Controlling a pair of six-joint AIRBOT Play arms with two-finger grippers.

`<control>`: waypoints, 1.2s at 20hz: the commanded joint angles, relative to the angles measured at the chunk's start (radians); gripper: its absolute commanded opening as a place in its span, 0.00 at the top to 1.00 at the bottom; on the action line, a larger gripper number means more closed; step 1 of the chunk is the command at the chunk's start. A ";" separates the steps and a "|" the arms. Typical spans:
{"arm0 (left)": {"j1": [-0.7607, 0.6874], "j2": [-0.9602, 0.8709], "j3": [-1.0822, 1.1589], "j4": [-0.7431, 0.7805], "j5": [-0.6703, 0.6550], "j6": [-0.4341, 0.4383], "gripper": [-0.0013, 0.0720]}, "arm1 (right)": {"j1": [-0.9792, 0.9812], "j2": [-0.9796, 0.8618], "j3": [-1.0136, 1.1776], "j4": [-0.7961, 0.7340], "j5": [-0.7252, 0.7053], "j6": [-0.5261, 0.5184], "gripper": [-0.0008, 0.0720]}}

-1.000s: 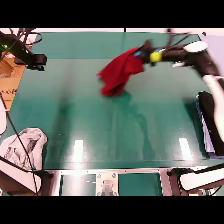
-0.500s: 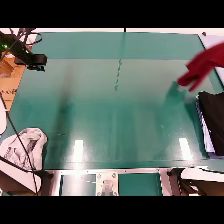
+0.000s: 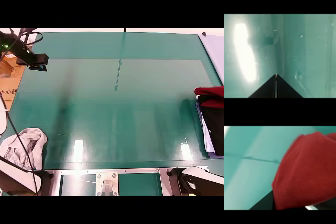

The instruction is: Fold the shirts.

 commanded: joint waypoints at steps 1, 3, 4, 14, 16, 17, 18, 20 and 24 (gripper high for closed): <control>0.000 0.001 0.001 -0.008 -0.029 0.001 0.95 | -0.024 0.098 -0.086 -0.296 0.071 0.104 0.97; 0.000 0.001 0.001 -0.008 -0.037 0.002 0.95 | -0.024 0.129 -0.171 -0.407 0.122 0.133 0.97; 0.000 0.001 0.001 -0.008 -0.037 0.002 0.95 | -0.024 0.142 -0.221 -0.460 0.129 0.148 0.97; 0.000 0.001 0.001 -0.037 -0.038 0.005 0.95 | -0.024 0.147 -0.537 -0.658 0.229 0.166 0.05; 0.000 0.001 0.001 -0.039 -0.038 0.010 0.95 | -0.009 0.146 -0.435 -0.549 0.270 0.202 0.18; 0.000 0.005 0.001 -0.039 -0.039 0.019 0.95 | 0.023 0.146 -0.382 -0.439 0.262 0.191 0.68; 0.000 0.013 0.001 -0.042 -0.042 0.020 0.95 | 0.079 0.146 -0.330 -0.333 0.234 0.168 0.94; 0.000 0.047 -0.005 -0.074 -0.060 0.020 0.95 | 0.230 0.147 -0.255 -0.248 0.170 0.163 0.97; -0.019 0.209 -0.244 -0.202 -0.027 0.020 0.96 | 0.632 0.194 -0.301 -0.248 0.045 0.141 0.97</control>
